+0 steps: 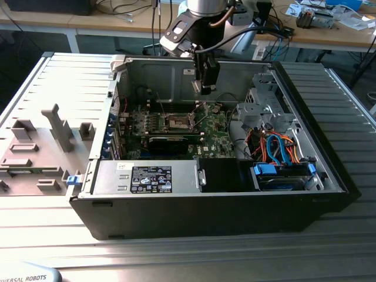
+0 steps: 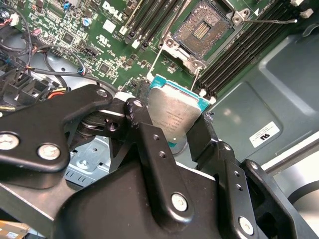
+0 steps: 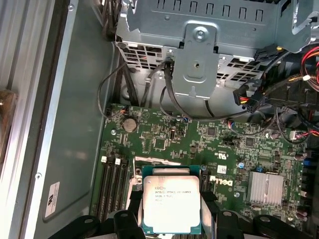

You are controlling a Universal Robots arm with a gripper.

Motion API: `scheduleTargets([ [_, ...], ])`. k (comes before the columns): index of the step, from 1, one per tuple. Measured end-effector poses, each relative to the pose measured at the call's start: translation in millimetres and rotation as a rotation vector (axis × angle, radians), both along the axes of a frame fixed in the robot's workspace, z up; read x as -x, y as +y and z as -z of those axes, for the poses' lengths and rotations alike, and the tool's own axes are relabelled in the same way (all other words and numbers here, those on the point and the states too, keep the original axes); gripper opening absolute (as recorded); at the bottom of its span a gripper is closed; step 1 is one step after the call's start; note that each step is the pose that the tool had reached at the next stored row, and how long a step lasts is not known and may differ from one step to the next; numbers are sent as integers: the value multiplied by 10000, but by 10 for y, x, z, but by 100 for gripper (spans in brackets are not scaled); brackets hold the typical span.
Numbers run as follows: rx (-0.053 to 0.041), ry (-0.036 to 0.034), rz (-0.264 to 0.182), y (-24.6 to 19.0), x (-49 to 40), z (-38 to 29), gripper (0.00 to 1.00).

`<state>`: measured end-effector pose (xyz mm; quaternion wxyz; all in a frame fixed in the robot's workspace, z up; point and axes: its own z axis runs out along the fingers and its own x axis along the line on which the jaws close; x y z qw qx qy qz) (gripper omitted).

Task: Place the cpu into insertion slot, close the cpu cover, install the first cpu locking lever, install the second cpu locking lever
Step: 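Place the cpu into insertion slot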

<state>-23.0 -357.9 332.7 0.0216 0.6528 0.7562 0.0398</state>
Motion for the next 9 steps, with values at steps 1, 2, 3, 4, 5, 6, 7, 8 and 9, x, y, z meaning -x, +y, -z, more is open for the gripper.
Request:
scheduleTargets([
  [1, 0, 0, 16, 0, 0, 0, 54],
  [2, -1, 0, 33, 0, 0, 0, 54],
  [3, -1, 0, 42, 0, 0, 0, 54],
  [4, -1, 0, 50, 0, 0, 0, 54],
  [5, -1, 0, 62, 0, 0, 0, 54],
  [6, 0, 0, 70, 0, 0, 0, 54],
  [7, -1, 0, 80, 0, 0, 0, 54],
  [8, 0, 0, 89, 0, 0, 0, 54],
  [9, 0, 0, 100, 0, 0, 0, 54],
])
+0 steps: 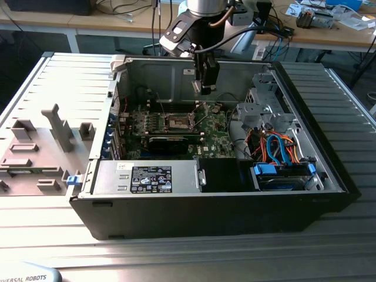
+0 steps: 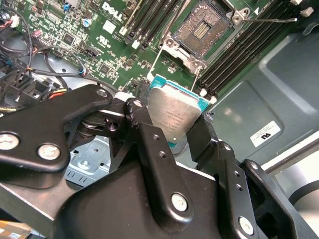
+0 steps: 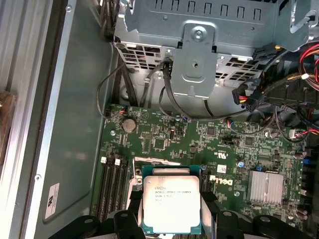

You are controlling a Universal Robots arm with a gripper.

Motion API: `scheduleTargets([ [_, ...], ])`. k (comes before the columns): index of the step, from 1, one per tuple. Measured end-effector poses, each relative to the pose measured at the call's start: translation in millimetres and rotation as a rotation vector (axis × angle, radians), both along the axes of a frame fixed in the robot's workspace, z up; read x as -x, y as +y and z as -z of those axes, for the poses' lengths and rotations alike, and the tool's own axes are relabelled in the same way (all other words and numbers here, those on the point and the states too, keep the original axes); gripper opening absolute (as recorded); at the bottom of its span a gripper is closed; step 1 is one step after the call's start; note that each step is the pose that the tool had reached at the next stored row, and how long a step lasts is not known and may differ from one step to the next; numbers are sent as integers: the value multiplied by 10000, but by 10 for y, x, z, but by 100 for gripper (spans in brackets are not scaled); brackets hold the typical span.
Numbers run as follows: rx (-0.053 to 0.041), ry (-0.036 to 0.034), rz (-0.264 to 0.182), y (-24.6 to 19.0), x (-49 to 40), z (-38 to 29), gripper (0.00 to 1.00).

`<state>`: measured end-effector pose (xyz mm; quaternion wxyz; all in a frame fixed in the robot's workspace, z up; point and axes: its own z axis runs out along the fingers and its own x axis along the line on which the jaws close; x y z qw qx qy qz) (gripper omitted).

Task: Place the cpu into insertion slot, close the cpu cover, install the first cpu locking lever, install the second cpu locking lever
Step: 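Place the cpu into insertion slot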

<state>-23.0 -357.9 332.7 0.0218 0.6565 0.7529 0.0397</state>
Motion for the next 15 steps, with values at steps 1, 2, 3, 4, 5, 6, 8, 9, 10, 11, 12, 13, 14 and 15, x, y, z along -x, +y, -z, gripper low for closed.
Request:
scheduleTargets([
  [1, 0, 0, 9, 0, 0, 0, 54],
  [2, 0, 1, 19, 0, 0, 0, 54],
  [3, 0, 0, 28, 0, 0, 0, 54],
  [4, 0, 0, 41, 0, 0, 0, 54],
  [5, 0, 0, 55, 0, 0, 0, 54],
  [6, 0, 0, 66, 0, 0, 0, 54],
  [8, 0, 0, 90, 0, 0, 0, 54],
  [9, 0, 0, 104, 0, 0, 0, 54],
  [10, 0, 0, 119, 0, 0, 0, 54],
  [11, 0, 0, 127, 0, 0, 0, 54],
  [12, 0, 0, 134, 0, 0, 0, 54],
  [13, 0, 0, 148, 0, 0, 0, 54],
  [14, 0, 0, 159, 0, 0, 0, 54],
  [15, 0, 0, 176, 0, 0, 0, 54],
])
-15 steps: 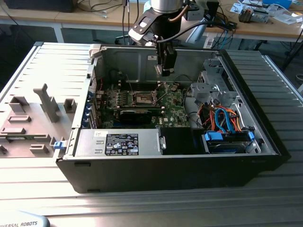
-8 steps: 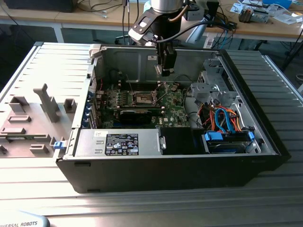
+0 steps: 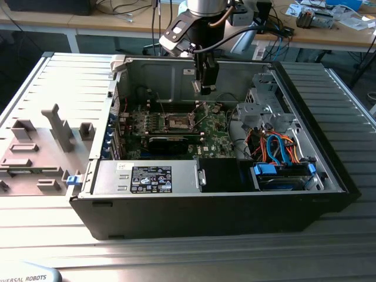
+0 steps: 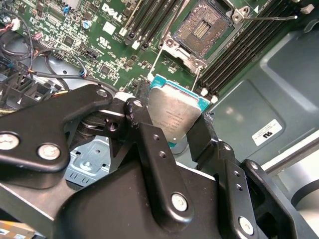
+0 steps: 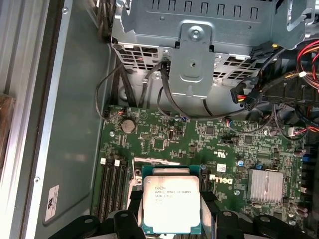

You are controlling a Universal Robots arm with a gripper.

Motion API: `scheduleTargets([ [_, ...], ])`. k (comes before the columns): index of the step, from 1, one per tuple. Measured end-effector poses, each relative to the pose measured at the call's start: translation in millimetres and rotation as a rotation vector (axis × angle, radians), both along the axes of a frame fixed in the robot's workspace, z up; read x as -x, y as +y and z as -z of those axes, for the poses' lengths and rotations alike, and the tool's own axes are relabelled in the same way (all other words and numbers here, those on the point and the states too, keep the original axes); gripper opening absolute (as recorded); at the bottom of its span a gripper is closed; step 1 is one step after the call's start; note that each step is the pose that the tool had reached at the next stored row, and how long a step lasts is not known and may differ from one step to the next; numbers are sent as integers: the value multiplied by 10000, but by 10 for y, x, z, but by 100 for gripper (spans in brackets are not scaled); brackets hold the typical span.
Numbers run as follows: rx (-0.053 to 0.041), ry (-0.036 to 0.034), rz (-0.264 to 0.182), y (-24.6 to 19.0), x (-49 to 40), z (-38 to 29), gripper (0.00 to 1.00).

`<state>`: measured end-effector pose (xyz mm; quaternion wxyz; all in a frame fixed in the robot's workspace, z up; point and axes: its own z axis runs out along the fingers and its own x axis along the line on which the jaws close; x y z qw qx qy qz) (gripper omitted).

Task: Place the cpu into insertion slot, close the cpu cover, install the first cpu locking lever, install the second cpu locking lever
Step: 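Place the cpu into insertion slot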

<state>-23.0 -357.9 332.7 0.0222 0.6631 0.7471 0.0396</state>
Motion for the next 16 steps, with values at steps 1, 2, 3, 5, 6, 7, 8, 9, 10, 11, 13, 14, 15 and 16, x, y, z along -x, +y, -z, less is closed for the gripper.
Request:
scheduleTargets([
  [1, 0, 0, 14, 0, 0, 0, 54],
  [2, 0, 0, 24, 0, 0, 0, 54],
  [3, 0, 0, 35, 0, 0, 0, 54],
  [5, 0, 0, 54, 0, 0, 0, 54],
  [6, 0, 1, 68, 0, 0, 0, 54],
  [7, 0, 1, 81, 0, 0, 0, 54],
  [8, 0, 1, 93, 0, 0, 0, 54],
  [9, 1, 1, 101, 0, 0, 0, 54],
  [10, 0, 0, 108, 0, 0, 0, 54],
  [11, 0, 1, 123, 0, 0, 0, 54],
  [13, 0, 1, 142, 0, 0, 0, 54],
  [14, 1, 1, 150, 0, 0, 0, 54],
  [15, 1, 1, 159, 0, 0, 0, 54],
  [16, 0, 0, 166, 0, 0, 0, 54],
])
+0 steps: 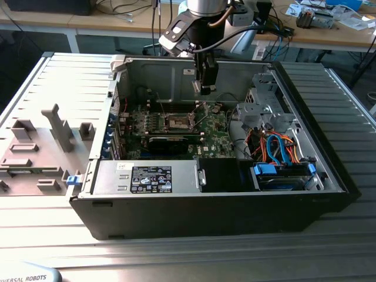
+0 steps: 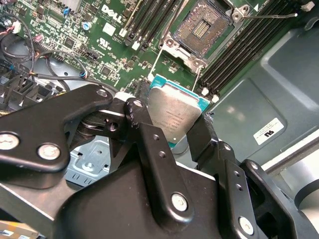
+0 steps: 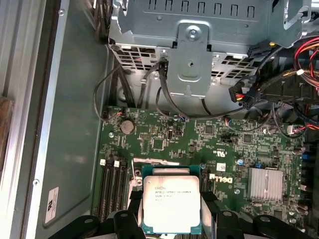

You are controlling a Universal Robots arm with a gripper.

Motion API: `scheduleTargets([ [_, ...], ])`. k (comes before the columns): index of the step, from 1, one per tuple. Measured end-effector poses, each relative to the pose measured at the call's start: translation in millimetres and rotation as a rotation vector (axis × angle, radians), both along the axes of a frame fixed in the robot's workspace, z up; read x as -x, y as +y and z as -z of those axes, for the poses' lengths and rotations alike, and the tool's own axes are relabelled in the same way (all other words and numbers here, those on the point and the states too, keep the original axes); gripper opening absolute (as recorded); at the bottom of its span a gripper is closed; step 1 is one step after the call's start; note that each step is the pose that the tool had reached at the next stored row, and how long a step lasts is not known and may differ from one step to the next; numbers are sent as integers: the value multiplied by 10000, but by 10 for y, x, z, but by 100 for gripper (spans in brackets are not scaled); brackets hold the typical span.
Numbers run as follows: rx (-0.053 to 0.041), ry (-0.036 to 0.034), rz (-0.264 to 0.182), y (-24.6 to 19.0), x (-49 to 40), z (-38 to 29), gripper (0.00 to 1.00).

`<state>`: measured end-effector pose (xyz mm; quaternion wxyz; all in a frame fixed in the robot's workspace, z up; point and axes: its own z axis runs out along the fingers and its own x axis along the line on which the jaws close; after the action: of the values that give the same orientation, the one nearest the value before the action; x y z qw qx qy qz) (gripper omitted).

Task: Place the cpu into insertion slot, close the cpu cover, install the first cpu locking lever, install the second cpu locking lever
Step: 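Place the cpu into insertion slot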

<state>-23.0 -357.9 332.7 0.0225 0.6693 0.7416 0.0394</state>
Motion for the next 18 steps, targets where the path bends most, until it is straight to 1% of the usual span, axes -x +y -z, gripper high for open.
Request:
scheduleTargets([
  [18, 0, 0, 222, 0, 0, 0, 54],
])
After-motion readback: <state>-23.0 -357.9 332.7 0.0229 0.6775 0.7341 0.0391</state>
